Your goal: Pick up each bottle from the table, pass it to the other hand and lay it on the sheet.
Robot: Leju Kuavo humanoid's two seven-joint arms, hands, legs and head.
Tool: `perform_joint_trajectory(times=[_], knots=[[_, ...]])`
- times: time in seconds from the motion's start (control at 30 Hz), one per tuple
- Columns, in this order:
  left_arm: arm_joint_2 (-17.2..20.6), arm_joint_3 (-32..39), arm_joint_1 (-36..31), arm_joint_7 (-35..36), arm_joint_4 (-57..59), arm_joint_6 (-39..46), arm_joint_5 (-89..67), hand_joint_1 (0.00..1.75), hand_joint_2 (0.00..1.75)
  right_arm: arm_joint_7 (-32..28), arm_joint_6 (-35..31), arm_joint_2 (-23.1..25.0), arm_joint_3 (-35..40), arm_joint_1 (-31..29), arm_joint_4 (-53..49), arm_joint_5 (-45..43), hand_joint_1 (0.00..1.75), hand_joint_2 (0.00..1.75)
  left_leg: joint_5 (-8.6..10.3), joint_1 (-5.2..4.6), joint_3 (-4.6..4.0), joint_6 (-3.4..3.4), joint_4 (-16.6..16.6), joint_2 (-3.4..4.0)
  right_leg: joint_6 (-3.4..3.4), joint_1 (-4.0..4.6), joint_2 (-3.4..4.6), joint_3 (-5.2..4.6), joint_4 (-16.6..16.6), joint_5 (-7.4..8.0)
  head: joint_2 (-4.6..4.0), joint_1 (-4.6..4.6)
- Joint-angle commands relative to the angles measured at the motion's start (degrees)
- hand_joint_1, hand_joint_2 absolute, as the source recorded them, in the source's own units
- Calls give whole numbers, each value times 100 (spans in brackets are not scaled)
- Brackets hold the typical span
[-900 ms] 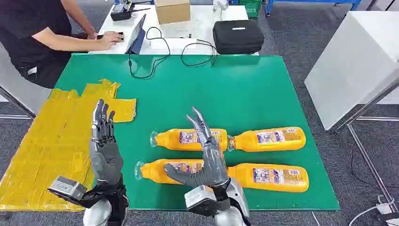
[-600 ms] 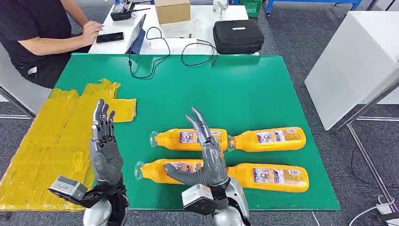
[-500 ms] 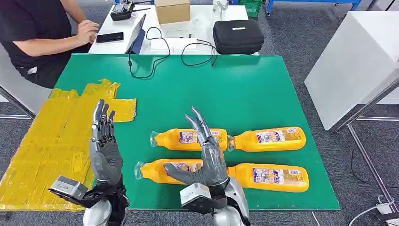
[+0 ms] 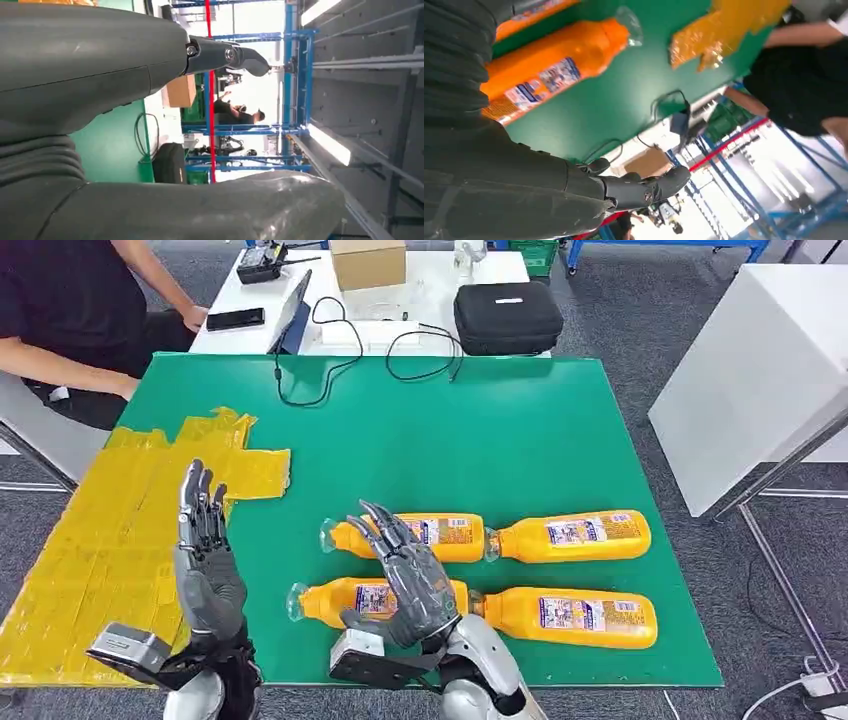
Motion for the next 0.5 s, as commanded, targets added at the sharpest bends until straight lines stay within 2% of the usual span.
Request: perform_joint_trajectory(times=[0.03, 0.2, 0.33, 0.5], knots=[[-29, 303, 11, 19, 14, -25, 70, 0, 0, 178, 164, -594, 211, -277, 572, 145, 0, 175, -5, 7, 26, -4, -10, 9, -7, 8, 3, 26, -14, -1, 0, 0], [-37, 321, 35, 19, -9, -38, 84, 0, 0, 303, 244, -636, 262, -320, 604, 247, 0, 175, -6, 6, 25, -4, -8, 9, -7, 8, 4, 23, -10, -2, 0, 0], [-37, 356, 38, 23, -17, -87, 88, 0, 0, 673, 417, -779, 207, -597, 1014, 456, 0, 175, -6, 6, 32, -4, -9, 13, -8, 9, 7, 29, -13, -1, 0, 0], [-35, 353, 78, 25, -108, -164, 106, 0, 0, 728, 470, -781, 141, -851, 1397, 516, 0, 175, -2, 3, 18, -2, -6, 12, -4, 5, 8, 15, -9, 2, 0, 0]])
